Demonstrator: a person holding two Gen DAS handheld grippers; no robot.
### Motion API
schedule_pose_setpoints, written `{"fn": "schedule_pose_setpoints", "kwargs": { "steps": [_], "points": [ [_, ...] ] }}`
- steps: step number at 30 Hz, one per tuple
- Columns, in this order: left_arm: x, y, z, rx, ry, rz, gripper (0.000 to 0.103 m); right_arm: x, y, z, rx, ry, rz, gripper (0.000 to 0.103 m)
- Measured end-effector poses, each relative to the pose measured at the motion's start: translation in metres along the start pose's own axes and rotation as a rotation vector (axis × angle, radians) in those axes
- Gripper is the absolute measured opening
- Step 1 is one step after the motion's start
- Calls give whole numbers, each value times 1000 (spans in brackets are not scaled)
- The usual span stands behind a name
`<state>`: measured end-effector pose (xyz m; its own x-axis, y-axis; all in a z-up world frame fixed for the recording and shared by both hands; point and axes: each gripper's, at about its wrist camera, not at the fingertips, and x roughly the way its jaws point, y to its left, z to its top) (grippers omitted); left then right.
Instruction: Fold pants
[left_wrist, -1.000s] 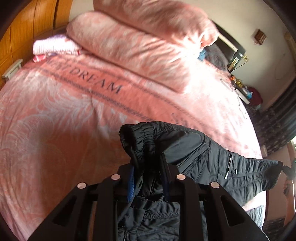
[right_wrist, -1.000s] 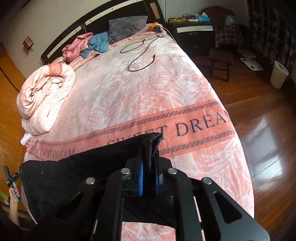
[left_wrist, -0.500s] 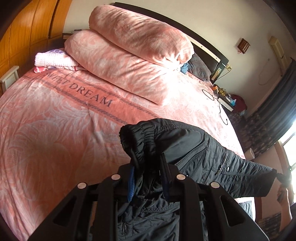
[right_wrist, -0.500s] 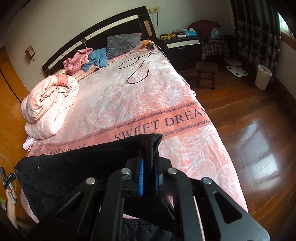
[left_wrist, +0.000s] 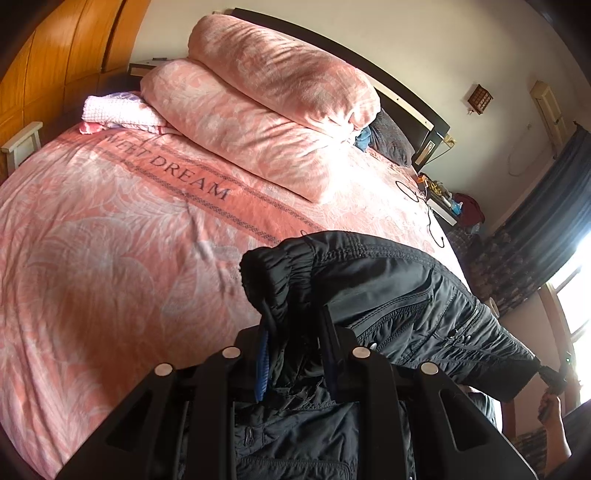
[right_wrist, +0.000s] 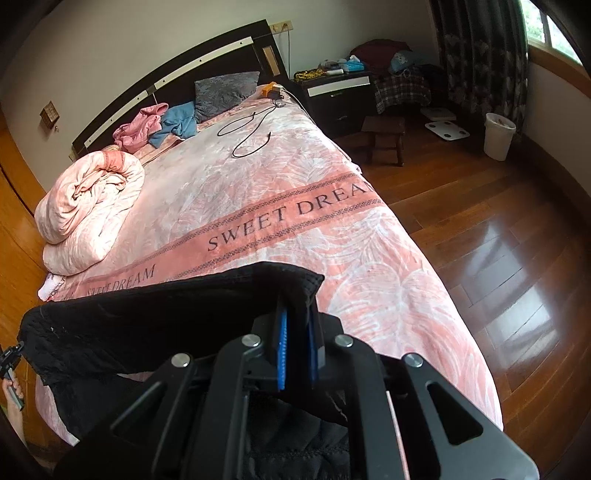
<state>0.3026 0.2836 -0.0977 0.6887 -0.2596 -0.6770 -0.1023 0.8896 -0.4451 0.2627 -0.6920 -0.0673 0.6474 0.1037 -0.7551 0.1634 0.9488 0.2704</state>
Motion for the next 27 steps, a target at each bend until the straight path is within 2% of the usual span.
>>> {"fn": "schedule_pose_setpoints", "kwargs": {
  "steps": [14,27],
  "points": [
    [-18,11,-29,-5,8,-16,23,-26,-6,-38,8,-30,-19,8],
    [-30,26,-61,38,22,-10,23,-49,-18,-81,60,-56,-50,10]
  ]
}}
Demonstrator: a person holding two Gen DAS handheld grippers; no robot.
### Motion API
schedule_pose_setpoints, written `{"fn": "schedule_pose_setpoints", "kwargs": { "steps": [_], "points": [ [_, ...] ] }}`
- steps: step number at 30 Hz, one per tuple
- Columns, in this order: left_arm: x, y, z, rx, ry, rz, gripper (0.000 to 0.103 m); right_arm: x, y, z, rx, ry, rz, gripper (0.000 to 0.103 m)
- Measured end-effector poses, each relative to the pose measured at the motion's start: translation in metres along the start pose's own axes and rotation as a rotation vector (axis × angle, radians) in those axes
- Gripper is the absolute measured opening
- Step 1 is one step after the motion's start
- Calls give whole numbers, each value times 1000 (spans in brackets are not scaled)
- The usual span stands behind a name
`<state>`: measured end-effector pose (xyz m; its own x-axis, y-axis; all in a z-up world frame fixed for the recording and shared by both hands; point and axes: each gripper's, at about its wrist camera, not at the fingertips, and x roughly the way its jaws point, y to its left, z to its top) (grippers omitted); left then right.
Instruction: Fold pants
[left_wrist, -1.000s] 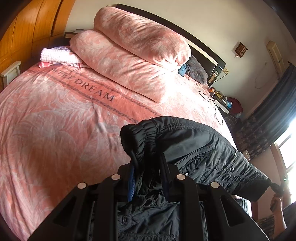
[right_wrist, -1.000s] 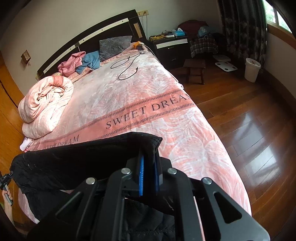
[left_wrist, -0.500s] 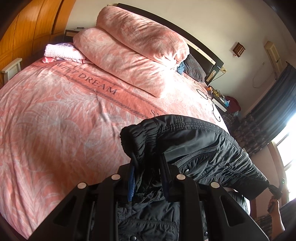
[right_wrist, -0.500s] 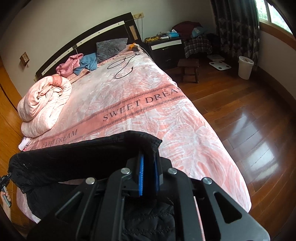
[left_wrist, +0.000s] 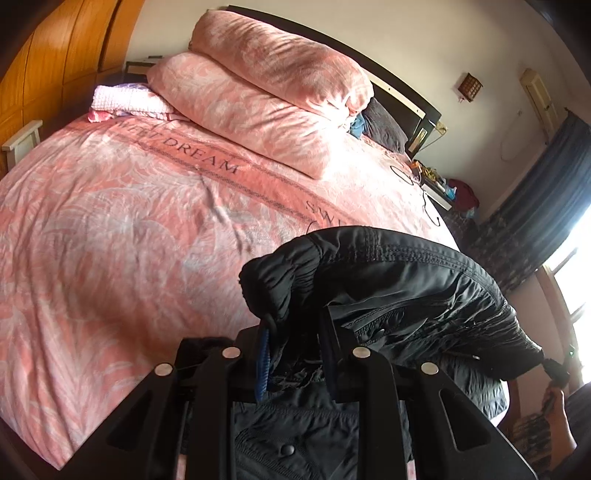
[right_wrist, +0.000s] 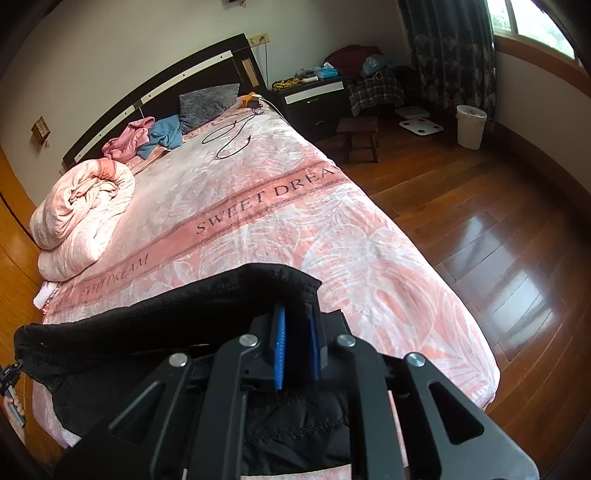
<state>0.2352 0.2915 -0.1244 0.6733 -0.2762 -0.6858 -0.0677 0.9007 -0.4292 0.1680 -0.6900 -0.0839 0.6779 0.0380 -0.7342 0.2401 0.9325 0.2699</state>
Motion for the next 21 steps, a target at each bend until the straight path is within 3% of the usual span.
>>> {"fn": "schedule_pose_setpoints", "kwargs": {
  "steps": [13,21],
  "points": [
    [-10,8,-45,94,56,25,25,-16,-9,-50,15,1,-19,11],
    [1,8,-89,199,128,100,32,-16,-7,-84,-29,35,-59,15]
  ]
}}
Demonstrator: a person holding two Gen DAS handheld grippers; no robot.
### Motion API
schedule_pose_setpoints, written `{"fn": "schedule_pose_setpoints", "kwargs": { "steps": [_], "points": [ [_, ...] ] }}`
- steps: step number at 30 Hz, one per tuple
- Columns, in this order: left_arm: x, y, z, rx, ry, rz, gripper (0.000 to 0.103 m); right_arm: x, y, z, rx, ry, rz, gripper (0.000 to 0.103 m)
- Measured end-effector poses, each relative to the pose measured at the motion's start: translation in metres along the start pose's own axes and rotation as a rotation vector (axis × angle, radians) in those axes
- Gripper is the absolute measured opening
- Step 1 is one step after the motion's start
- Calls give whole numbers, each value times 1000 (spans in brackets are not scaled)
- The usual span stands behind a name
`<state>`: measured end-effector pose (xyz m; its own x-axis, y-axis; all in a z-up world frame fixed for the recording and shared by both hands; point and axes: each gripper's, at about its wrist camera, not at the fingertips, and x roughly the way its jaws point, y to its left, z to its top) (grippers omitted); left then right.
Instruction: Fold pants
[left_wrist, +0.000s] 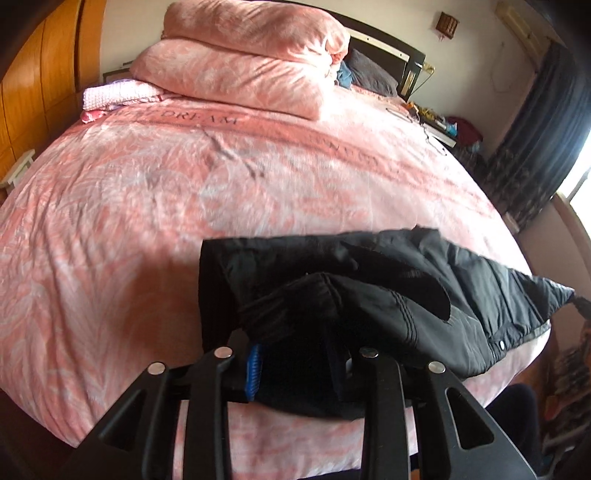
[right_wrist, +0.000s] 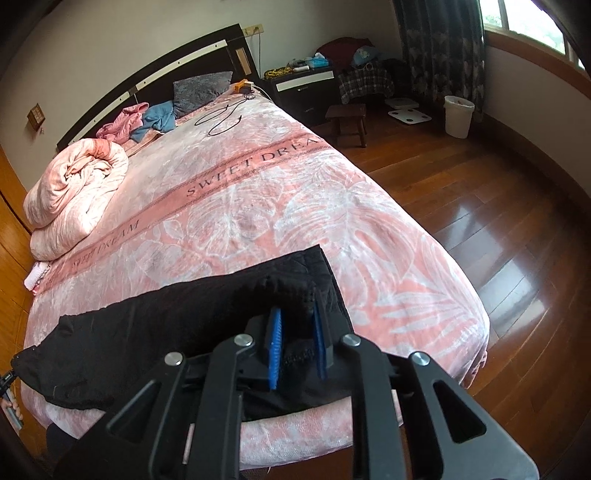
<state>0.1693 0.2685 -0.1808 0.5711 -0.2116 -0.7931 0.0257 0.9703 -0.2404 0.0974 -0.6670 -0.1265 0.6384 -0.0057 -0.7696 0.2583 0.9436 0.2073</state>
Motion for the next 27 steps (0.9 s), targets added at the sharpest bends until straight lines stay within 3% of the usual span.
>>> {"fn": "schedule_pose_setpoints", "kwargs": {
  "steps": [6,9,12,16,19,21,24,25,27],
  "points": [
    [13,21,-20,-37,86,115,61,6,-2,-15,-3,43,-32,26],
    [15,38,-32,-83,104,165,60,10,-6,-22,12,58,-34,30],
    [9,56,-41,-170,102,150,60,15,-11,-26,38,76,-35,38],
    [1,73,-50,-301,73,113,61,22,-20,-31,119,112,-43,56],
    [-7,79,-54,-390,25,97,61,26,-26,-39,167,158,-41,61],
    [-14,85,-57,-471,-17,149,63,26,-30,-46,202,176,-44,64],
    [-17,98,-66,-599,-7,232,64,21,-44,-58,286,187,-1,65],
    [-17,102,-68,-632,-7,230,64,19,-48,-60,305,183,12,66],
    [-13,96,-65,-612,-10,144,65,13,-54,-63,349,169,45,66]
  ]
}}
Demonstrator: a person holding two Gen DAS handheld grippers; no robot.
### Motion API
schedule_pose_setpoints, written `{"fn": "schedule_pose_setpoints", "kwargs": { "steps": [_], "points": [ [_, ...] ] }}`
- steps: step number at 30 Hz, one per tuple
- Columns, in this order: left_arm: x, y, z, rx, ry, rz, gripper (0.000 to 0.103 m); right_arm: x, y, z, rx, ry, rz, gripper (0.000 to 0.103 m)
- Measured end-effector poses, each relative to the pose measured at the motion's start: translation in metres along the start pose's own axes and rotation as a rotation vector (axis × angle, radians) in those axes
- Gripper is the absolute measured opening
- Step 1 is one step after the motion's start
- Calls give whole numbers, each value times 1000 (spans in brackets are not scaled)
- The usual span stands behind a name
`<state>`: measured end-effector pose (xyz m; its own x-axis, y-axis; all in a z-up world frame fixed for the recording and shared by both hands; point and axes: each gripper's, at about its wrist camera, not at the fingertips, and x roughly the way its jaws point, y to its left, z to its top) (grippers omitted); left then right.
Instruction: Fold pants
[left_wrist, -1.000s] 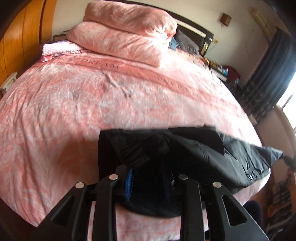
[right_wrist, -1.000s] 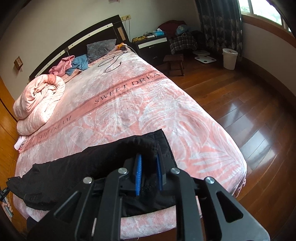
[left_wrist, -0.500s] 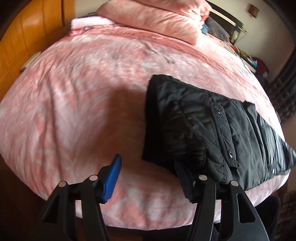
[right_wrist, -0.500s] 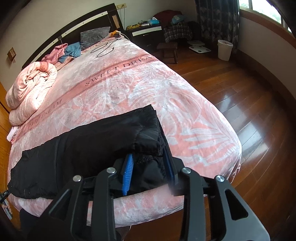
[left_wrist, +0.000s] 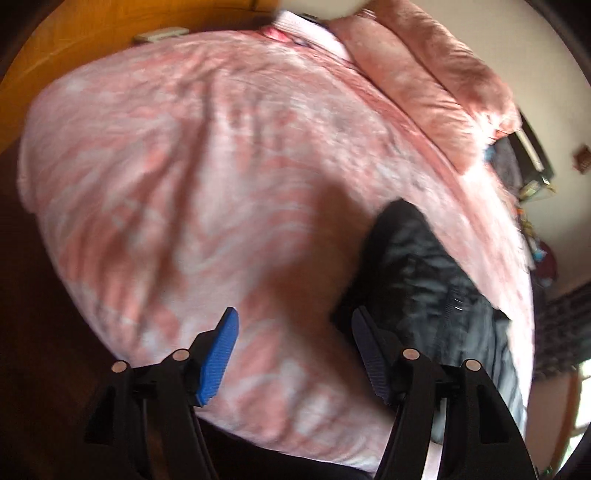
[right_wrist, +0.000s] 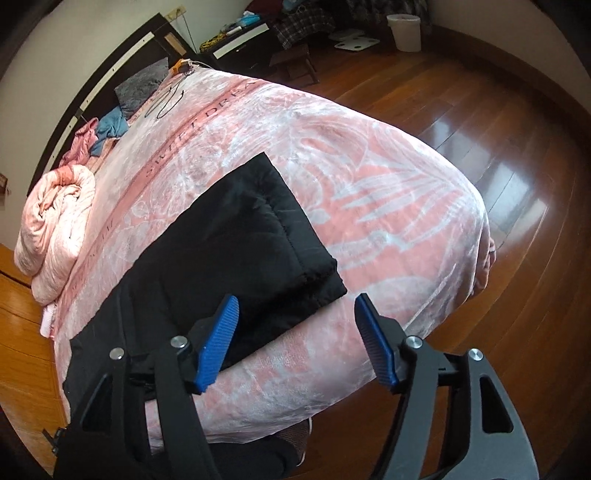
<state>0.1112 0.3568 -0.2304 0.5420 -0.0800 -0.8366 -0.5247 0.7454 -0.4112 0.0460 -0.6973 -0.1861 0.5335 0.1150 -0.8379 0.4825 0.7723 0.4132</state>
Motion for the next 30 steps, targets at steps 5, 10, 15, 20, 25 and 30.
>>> {"fn": "schedule_pose_setpoints", "kwargs": {
  "steps": [5,10,15,20,25,30],
  "points": [
    [15,-32,-6,84,40,-98,65,-13,-14,-7,128,-34,174,71],
    [33,-53,-12,138,91,-65,40,-7,-11,-13,176,-24,239,75],
    [26,-69,-17,206,45,1,36,8,-15,-16,220,-21,257,75],
    [26,-82,-14,265,6,67,33,31,-18,-10,270,-27,293,75],
    [28,-78,1,224,-9,90,31,48,-10,1,282,-26,269,17],
    [36,-74,7,228,8,111,31,41,0,-5,216,-50,217,12]
  ]
}}
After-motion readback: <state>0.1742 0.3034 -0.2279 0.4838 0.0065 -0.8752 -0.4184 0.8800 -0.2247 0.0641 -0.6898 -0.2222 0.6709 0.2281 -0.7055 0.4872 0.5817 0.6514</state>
